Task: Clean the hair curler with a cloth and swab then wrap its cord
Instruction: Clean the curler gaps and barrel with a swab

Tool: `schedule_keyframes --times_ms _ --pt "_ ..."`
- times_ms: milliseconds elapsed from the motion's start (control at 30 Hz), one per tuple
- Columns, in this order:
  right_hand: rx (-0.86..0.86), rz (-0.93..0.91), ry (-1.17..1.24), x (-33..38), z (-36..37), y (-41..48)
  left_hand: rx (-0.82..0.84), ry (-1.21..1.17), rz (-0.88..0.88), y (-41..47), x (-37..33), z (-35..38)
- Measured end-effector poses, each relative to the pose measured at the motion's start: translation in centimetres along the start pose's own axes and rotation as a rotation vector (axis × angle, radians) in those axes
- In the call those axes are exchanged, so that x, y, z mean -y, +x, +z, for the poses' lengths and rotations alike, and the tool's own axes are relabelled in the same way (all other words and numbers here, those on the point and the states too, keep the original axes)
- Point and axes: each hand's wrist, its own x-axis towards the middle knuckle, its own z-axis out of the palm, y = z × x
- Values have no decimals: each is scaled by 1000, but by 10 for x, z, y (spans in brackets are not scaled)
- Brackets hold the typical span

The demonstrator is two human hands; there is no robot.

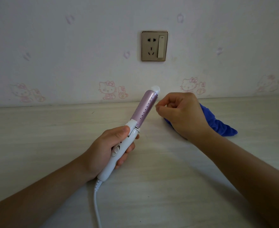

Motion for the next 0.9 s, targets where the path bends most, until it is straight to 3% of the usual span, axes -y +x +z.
schedule_keyframes --times_ms 600,767,900 --pt "357 -159 -33 11 20 -17 -17 -40 63 -4 1 -8" --pt "354 -181 -15 12 21 -17 -15 -31 84 -6 1 -9" --pt "254 -130 21 9 15 -13 -6 -10 74 -5 0 -7"
